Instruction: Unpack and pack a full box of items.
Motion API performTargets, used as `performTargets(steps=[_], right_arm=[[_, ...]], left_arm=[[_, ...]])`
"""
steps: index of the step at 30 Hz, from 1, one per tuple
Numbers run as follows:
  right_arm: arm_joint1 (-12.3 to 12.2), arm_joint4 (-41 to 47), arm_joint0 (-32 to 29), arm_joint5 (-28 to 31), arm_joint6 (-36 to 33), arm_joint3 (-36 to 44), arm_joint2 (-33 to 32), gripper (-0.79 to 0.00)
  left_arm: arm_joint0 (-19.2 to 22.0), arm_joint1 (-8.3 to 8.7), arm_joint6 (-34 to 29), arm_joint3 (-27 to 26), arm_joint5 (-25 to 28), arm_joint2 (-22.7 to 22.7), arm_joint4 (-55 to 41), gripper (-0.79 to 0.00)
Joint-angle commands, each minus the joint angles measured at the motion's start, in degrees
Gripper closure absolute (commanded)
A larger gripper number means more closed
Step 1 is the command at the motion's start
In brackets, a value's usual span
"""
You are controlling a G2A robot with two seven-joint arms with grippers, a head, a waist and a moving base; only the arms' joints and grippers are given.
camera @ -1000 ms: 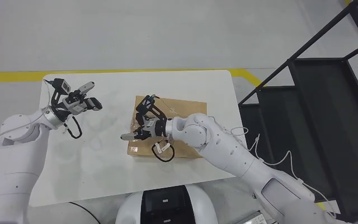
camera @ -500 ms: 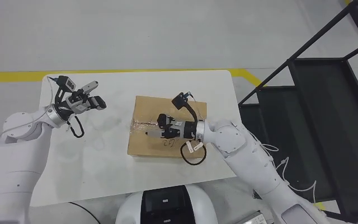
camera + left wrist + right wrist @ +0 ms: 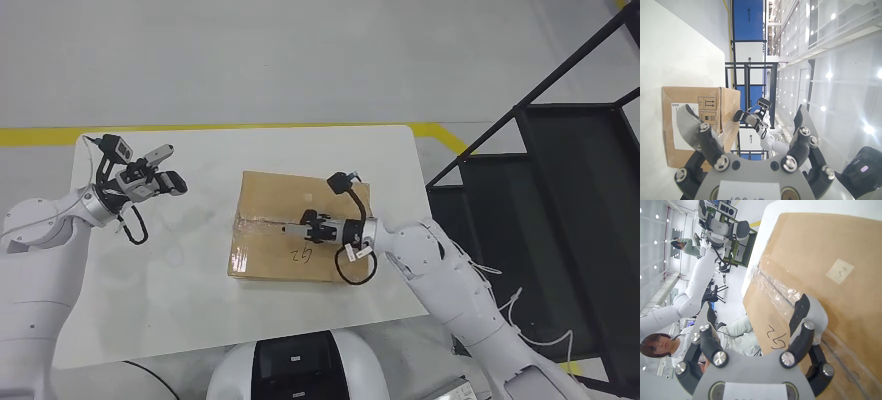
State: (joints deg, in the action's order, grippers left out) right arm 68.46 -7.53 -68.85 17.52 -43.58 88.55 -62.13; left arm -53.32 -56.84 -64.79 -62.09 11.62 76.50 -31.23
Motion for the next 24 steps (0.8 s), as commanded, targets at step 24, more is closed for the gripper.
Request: performTargets(steps=[24], right_arm=[[3.4, 10.3, 10.6, 0.7, 0.7, -8.8, 10.5, -0.785]], left_arm=[[-0.4, 0.08, 0.5, 0.2, 0.2, 0.5, 0.3, -0.785]])
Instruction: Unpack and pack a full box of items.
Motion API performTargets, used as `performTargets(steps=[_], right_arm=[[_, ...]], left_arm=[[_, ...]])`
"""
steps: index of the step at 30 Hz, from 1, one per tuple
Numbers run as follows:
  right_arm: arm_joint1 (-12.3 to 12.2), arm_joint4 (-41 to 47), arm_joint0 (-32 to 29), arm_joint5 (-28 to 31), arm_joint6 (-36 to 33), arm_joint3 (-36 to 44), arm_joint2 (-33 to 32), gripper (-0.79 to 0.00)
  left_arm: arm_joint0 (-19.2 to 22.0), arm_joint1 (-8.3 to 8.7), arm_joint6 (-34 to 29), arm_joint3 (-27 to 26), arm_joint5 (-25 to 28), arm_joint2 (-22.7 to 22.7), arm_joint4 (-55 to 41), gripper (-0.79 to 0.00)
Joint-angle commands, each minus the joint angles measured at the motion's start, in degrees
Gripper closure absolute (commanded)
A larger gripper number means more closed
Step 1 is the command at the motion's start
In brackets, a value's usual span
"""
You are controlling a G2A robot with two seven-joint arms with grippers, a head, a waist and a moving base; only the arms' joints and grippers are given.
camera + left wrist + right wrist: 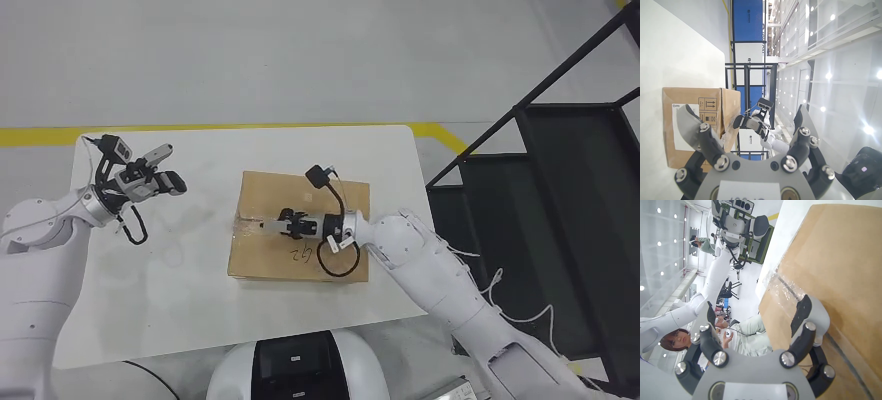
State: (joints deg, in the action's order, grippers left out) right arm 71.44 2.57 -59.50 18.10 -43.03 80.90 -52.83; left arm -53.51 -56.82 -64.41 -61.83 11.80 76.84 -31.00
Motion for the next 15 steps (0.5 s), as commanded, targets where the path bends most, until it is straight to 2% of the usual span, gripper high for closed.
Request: performTargets(steps=[1, 12, 15], right_arm=[[0.8, 0.2, 2.1, 0.1, 0.4, -2.0, 2.2, -0.785], [4.0, -0.2, 8.4, -0.2, 1.8, -5.6, 9.2, -0.785], [5.1, 2.5, 9.7, 0.0, 1.8, -7.6, 10.8, -0.785]], left_arm=[[-0.3, 0.12, 0.2, -0.1, -0.1, 0.4, 0.1, -0.785], [-2.7, 0.73, 0.8, -1.3, 0.1, 3.2, -0.9, -0.785], [-3.3, 0.94, 0.8, -1.4, 0.0, 4.1, -1.1, -0.785]])
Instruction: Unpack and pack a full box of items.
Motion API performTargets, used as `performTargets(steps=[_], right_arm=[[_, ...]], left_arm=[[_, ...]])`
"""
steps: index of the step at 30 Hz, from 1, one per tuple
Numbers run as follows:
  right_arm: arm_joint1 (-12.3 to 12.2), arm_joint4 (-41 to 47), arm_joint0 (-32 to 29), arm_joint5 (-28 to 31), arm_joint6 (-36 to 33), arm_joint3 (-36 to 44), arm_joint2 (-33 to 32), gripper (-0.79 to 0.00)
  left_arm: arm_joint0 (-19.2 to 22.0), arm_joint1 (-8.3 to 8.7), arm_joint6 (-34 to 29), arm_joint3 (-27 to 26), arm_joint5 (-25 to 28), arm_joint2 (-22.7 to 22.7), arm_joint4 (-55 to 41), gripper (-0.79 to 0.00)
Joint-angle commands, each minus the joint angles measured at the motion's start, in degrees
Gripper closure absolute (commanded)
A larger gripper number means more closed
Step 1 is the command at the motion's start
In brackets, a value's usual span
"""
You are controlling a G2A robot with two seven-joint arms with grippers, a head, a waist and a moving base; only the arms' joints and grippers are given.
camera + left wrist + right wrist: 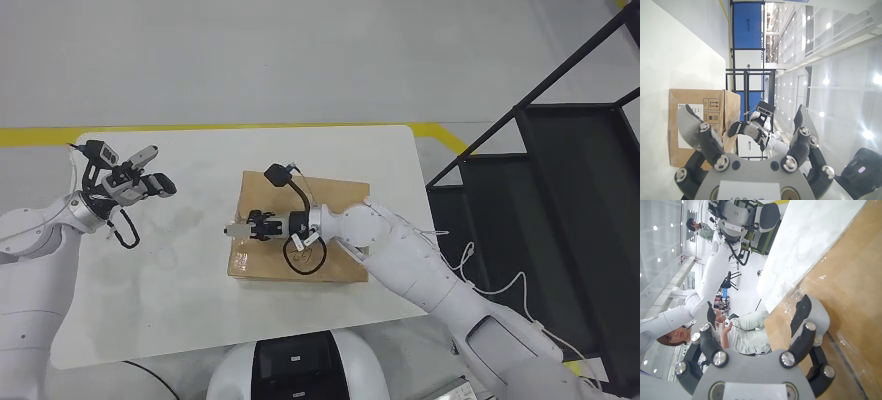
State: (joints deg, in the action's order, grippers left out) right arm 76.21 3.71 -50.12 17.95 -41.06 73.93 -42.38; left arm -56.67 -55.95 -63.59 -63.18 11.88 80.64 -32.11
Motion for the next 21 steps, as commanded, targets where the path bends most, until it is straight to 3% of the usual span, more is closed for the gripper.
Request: performTargets(steps=[1, 10, 15, 21], right_arm=[[0.7, 3.3, 0.6, 0.6, -0.5, -1.3, 0.8, -0.785], [2.5, 5.8, 3.1, 4.4, -0.8, -3.9, 2.2, -0.785], [-0.2, 2.3, -1.3, 7.5, -2.6, 0.6, -4.4, -0.785], [-4.8, -9.1, -13.6, 7.1, -2.6, 12.8, -15.4, -0.785]], left_arm=[[-0.4, 0.16, 0.0, -0.1, -0.1, 0.6, 0.1, -0.785], [-1.3, 0.62, 0.1, -1.8, -1.2, 2.0, 0.6, -0.785], [-0.8, 0.36, 0.3, -1.3, -1.1, 1.6, -1.2, -0.785], [1.2, 0.09, 0.5, 0.9, -0.8, 1.3, -2.8, -0.785]])
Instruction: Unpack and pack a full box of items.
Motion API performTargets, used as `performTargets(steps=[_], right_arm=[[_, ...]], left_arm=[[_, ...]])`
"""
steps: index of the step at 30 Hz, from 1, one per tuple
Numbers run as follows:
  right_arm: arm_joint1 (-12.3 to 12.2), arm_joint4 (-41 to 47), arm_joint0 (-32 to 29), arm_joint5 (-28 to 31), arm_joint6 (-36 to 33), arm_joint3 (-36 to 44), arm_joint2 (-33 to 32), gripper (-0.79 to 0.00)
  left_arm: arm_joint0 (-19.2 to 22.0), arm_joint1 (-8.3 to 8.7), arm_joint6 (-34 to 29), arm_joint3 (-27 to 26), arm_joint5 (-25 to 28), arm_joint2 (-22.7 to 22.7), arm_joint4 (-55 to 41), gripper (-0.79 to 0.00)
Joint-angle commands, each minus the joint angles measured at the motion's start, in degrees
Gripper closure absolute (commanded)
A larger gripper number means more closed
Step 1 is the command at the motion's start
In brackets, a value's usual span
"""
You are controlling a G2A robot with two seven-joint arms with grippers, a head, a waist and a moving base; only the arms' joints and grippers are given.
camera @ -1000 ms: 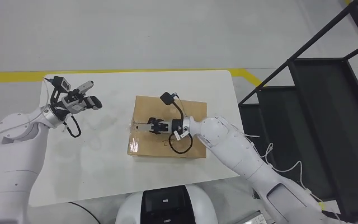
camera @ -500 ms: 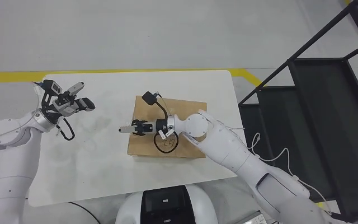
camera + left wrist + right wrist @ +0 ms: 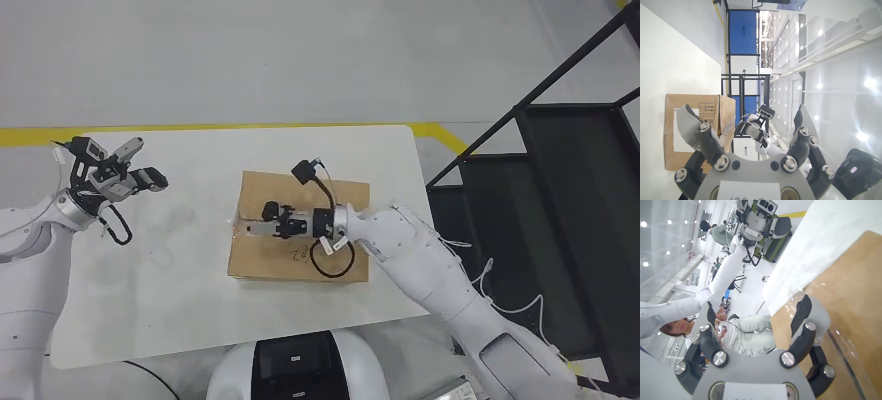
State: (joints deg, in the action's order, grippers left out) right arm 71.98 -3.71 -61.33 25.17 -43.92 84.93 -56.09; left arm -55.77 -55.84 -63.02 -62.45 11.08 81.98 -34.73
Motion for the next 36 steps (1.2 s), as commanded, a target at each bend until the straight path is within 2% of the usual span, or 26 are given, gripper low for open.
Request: performTargets(steps=[1, 5, 9, 19, 26, 29, 32, 34, 36], right_arm=[[-1.1, -2.6, -4.6, -0.3, 0.5, 3.2, -3.1, -0.785], [-2.5, -1.2, -11.2, 0.2, 0.6, 5.9, -8.0, -0.785], [-3.2, 3.7, -13.8, 0.7, 0.2, 4.6, -11.1, -0.785], [-3.0, 10.2, -10.3, -1.1, 0.2, -2.8, -11.1, -0.785], [-3.0, 15.3, -9.3, 1.6, -3.5, -4.3, -10.7, -0.785], [-3.7, 18.5, -11.5, 4.4, -5.0, -1.3, -14.0, -0.785], [-4.8, 21.2, -15.5, 7.8, -5.6, 2.6, -20.1, -0.785], [-5.6, 21.2, -19.0, 10.4, -3.5, 5.1, -25.5, -0.785], [-6.0, 23.8, -22.6, 16.8, 0.5, 7.5, -30.7, -0.785]], left_arm=[[0.5, -0.05, -0.2, 0.4, 0.1, -0.1, -0.2, -0.785], [1.3, -0.10, -0.7, 0.8, 0.2, -0.5, 0.2, -0.785], [2.0, -0.32, -0.7, 1.3, -0.3, -1.7, 1.2, -0.785], [3.1, -0.77, -1.0, 1.9, 0.2, -3.5, 1.5, -0.785], [2.7, -0.73, -0.8, 2.0, 0.3, -3.2, 1.4, -0.785], [2.7, -0.74, -0.8, 1.8, 0.2, -3.2, 1.4, -0.785], [2.9, -0.75, -1.1, 1.4, 0.3, -3.1, 1.2, -0.785], [3.0, -0.85, -1.5, 1.1, 0.5, -3.2, 0.3, -0.785], [3.1, -1.07, -1.7, 0.8, 0.8, -3.4, -1.5, -0.785]])
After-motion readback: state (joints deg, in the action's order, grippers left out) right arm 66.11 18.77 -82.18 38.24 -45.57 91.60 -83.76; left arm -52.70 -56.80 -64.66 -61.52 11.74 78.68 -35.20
